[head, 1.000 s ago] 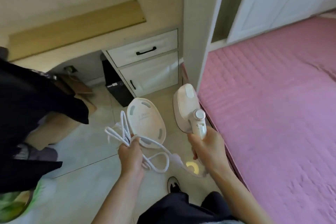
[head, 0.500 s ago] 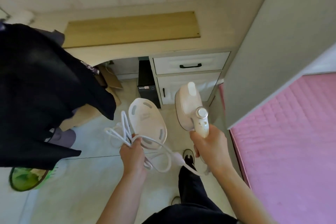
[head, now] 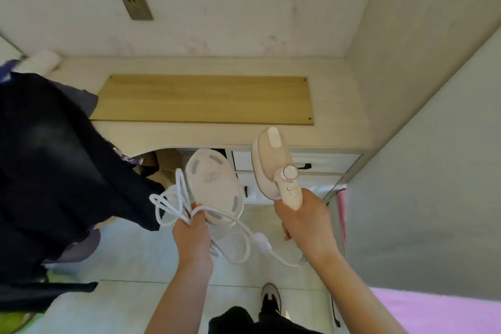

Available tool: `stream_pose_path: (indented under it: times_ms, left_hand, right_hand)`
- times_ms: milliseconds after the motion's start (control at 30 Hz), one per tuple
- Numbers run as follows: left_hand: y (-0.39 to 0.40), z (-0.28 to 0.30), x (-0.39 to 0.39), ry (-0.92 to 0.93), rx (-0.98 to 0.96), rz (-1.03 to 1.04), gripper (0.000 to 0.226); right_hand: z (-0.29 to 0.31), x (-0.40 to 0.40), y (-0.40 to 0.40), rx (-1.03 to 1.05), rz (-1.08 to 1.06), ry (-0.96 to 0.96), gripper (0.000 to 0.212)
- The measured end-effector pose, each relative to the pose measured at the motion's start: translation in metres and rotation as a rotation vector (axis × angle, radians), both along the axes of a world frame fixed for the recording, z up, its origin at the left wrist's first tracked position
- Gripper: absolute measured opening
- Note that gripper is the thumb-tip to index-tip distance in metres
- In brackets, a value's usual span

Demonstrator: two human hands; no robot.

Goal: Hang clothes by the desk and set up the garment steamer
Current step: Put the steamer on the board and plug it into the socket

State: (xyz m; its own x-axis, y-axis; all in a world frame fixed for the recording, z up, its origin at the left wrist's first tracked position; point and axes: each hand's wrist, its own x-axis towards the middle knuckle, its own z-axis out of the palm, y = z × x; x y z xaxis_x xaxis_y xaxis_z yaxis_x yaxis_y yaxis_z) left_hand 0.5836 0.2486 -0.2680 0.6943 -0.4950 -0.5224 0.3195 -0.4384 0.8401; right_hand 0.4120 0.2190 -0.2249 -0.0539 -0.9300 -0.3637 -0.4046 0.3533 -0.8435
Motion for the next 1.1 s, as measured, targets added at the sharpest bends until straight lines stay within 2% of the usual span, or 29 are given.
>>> stream_pose_path:
  times_ms: [133,267,433,767,900,1100]
  left_hand:
    - [-0.041,-0.001,0.009,0.045,0.01,-0.018,0.006]
    - [-0.083,-0.003,0.022,0.059,0.039,-0.09,0.013]
    - [-0.144,-0.008,0.041,0.068,0.033,-0.185,0.008]
    - [-0.288,-0.015,0.089,-0.057,0.034,-0.455,0.007]
    - [-0.331,-0.029,0.094,-0.018,0.017,-0.564,0.011]
    - [-0.372,-0.043,0.082,0.041,0.086,-0.579,0.013]
  right_hand:
    - [0.0,0.005,-0.045,0.035,0.001,-0.01,0.014]
    - [-0.004,0.011,-0.084,0.036,-0.042,-0.03,0.013]
    - [-0.01,0.026,-0.132,0.026,-0.091,-0.015,0.014]
    - [-0.014,0.074,-0.239,0.041,-0.25,0.055,0.012]
    - [-0.021,0.085,-0.268,0.056,-0.293,0.11,0.012]
    - [-0.029,0.089,-0.295,0.087,-0.37,0.127,0.013]
